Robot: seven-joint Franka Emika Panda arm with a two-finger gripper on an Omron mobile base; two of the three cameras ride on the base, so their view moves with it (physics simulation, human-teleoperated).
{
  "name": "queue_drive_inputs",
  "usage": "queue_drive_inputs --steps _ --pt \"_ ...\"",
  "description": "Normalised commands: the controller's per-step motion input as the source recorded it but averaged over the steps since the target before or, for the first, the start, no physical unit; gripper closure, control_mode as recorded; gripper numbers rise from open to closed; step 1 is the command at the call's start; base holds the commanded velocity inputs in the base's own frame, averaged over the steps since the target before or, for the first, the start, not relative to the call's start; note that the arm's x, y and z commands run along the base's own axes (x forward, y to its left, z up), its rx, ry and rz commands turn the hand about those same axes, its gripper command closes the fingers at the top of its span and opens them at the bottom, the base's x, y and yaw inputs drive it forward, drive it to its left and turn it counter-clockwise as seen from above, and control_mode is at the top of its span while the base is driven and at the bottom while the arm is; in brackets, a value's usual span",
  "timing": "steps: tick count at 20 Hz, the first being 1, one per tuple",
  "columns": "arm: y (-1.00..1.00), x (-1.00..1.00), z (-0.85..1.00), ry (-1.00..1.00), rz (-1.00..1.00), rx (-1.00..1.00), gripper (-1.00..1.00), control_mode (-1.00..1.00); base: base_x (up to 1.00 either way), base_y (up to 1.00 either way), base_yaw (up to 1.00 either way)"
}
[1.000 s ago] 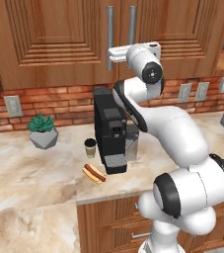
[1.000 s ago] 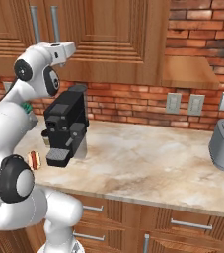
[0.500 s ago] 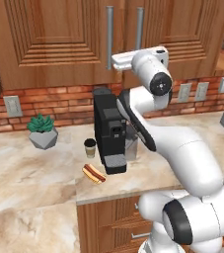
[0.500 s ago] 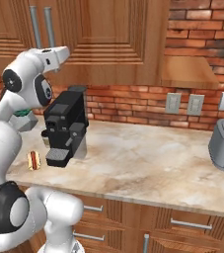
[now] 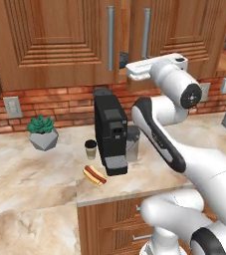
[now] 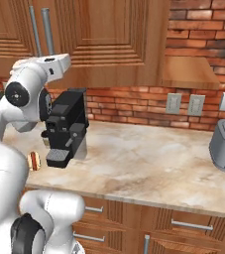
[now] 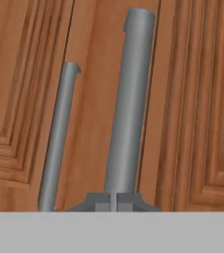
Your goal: Pick the pan from the cabinet and place it on the stove. Then turn on the stove burner for the pan.
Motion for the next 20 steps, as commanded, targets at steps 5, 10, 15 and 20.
queue_drive_inputs --steps 5,10,15,20 --pt "-0.27 -0.68 -0.05 0.06 0.19 0.00 1.00 -1.00 0.00 0.00 0.00" --pt "-0.18 -0.68 -0.06 0.06 0.19 0.00 1.00 -1.00 0.00 0.00 0.00" --pt "0.48 -0.63 -0.02 0.07 0.04 -0.05 -1.00 -1.00 0.00 0.00 0.00" --pt "0.98 -0.22 0.07 0.08 0.00 -0.13 -1.00 -1.00 0.00 0.00 0.00"
